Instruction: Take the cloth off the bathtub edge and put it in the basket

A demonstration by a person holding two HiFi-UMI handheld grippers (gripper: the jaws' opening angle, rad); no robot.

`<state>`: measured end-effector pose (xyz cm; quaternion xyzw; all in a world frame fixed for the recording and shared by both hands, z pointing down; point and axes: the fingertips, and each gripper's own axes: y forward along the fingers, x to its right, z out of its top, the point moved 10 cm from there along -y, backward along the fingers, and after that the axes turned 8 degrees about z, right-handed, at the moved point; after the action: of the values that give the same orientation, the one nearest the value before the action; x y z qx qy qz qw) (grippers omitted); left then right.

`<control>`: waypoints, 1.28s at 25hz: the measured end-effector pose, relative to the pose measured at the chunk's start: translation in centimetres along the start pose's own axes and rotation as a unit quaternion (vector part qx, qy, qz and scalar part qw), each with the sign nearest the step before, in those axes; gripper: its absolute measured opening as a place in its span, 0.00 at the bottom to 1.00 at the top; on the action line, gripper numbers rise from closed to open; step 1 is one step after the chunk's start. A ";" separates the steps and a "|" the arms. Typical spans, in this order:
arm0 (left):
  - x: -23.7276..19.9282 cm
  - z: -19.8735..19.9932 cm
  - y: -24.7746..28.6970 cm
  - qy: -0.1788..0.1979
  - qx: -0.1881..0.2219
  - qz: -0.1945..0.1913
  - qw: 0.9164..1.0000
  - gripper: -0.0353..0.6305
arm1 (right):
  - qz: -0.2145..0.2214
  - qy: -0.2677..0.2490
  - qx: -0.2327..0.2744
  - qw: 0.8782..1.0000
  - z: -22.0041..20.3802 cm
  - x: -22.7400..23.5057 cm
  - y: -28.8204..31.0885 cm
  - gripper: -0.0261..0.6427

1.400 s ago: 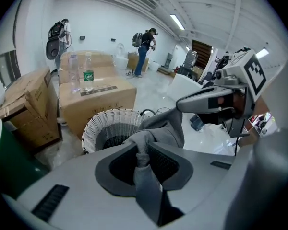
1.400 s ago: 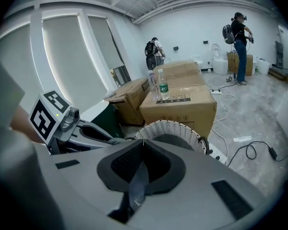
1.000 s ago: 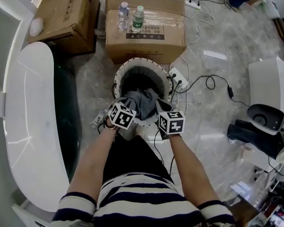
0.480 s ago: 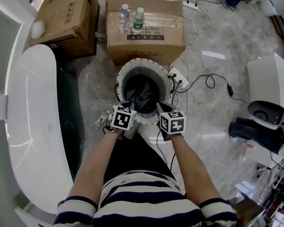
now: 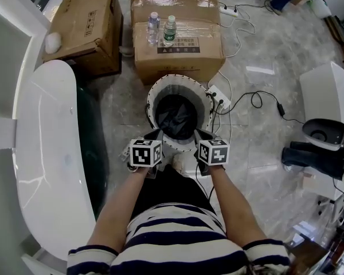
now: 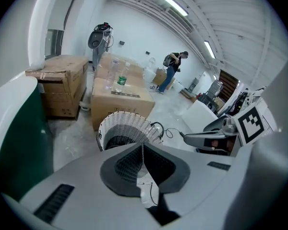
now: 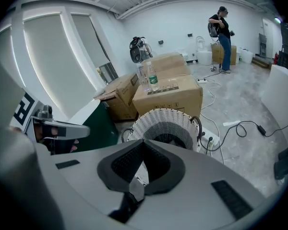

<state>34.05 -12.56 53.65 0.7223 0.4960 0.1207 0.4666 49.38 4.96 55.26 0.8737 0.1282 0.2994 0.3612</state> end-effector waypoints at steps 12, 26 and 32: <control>0.3 -1.3 -5.9 -0.010 0.026 0.001 1.000 0.09 | 0.004 0.032 0.037 0.999 -0.6 -1.8 -3.7 0.08; -1.3 -3.0 -10.3 -0.021 0.039 -0.003 0.999 0.09 | -0.022 0.027 0.050 0.998 -2.0 -4.7 -5.8 0.08; -1.4 -3.2 -10.7 -0.025 0.046 -0.013 0.999 0.09 | -0.030 0.010 0.066 0.997 -1.8 -6.0 -6.9 0.08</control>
<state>24.91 -11.23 47.30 0.7391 0.4989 0.0736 0.4465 43.53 8.19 48.75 0.8886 0.1772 0.2881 0.3098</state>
